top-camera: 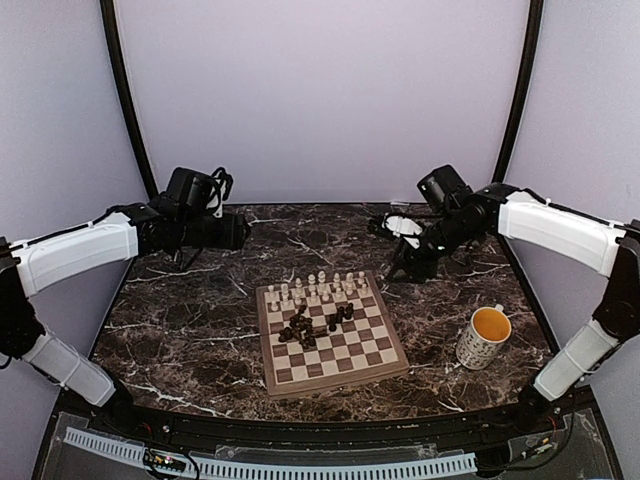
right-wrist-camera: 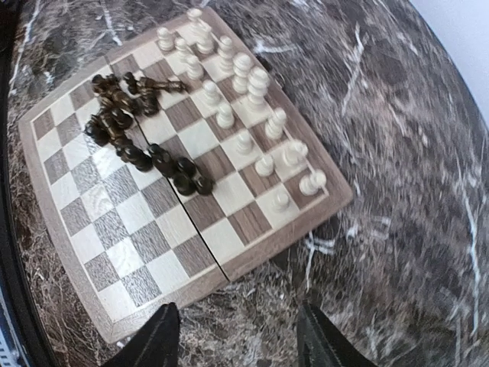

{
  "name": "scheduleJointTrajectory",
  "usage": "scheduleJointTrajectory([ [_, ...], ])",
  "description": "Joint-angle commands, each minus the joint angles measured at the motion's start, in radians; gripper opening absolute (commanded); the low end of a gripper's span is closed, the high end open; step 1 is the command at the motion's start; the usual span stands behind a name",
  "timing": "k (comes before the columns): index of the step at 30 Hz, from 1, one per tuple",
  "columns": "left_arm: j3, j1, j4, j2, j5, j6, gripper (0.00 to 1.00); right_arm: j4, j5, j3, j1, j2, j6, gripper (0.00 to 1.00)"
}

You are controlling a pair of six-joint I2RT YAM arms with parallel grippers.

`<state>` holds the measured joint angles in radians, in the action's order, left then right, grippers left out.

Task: Set up the chess pieces on the board
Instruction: Pick up the bishop from the chessboard.

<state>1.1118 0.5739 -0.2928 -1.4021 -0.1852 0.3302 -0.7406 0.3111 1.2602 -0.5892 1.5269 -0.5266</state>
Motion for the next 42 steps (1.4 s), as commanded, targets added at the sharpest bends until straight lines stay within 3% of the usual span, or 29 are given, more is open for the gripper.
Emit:
scheduleJointTrajectory([
  [1,0.054,-0.028,0.152,-0.058,0.128,-0.114,0.61,-0.088,0.074,0.11,-0.108,0.084,-0.102,0.48],
  [4,0.056,-0.086,0.157,-0.059,0.329,-0.032,0.59,-0.146,0.025,0.213,-0.183,0.197,-0.146,0.39],
  [8,0.061,-0.093,0.159,-0.035,0.405,-0.032,0.59,-0.141,-0.002,0.273,-0.243,0.284,-0.17,0.38],
  [12,0.018,-0.095,0.161,-0.014,0.296,-0.113,0.56,-0.173,-0.02,0.355,-0.284,0.371,-0.19,0.38],
  [26,-0.048,-0.146,0.167,0.112,0.215,-0.184,0.56,-0.243,-0.073,0.511,-0.336,0.536,-0.211,0.42],
  [42,-0.05,-0.148,0.164,0.111,0.235,-0.189,0.56,-0.254,-0.075,0.476,-0.34,0.557,-0.213,0.3],
])
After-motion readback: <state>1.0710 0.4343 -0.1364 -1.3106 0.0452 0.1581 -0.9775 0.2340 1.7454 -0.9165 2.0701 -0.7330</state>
